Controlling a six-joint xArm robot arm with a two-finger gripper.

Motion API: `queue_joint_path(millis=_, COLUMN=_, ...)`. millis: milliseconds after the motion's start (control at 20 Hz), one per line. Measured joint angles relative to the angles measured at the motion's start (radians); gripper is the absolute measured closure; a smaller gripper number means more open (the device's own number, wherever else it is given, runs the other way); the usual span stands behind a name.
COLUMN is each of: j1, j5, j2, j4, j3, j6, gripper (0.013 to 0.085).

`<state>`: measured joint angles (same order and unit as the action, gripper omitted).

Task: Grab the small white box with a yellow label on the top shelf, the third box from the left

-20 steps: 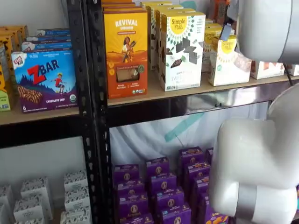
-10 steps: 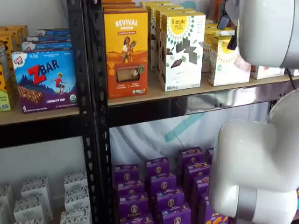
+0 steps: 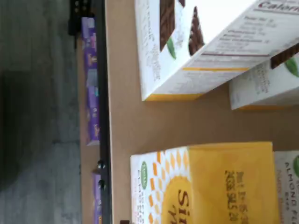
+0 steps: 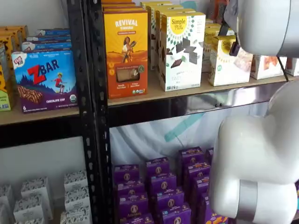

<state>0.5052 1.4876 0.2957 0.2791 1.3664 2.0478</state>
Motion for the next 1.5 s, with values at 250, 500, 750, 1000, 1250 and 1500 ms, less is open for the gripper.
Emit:
queue_joint_path(millis=250, j1=-0.023, j5=0.077, j2=-0.059, j4=-0.069, j3=0.072, j6=-0.022, gripper=0.013)
queue_joint_path(millis=500, j1=-0.048, j5=0.115, j2=-0.088, j4=-0.111, j3=0.102, j6=-0.044, gripper=0.013)
queue_joint_path(millis=750, j1=-0.068, j5=0.133, j2=-0.099, j4=-0.126, j3=0.109, j6=-0.063, gripper=0.013)
queue_joint_path(millis=1000, j1=-0.072, j5=0.132, j2=-0.101, j4=-0.116, j3=0.107, j6=-0.068, gripper=0.021)
queue_joint_path(millis=1250, j1=-0.072, j5=0.123, j2=-0.1, j4=-0.109, j3=0.104, j6=-0.068, gripper=0.033)
queue_joint_path(millis=1500, j1=-0.07, j5=0.129, j2=-0.107, j4=-0.108, j3=0.116, j6=-0.067, gripper=0.037)
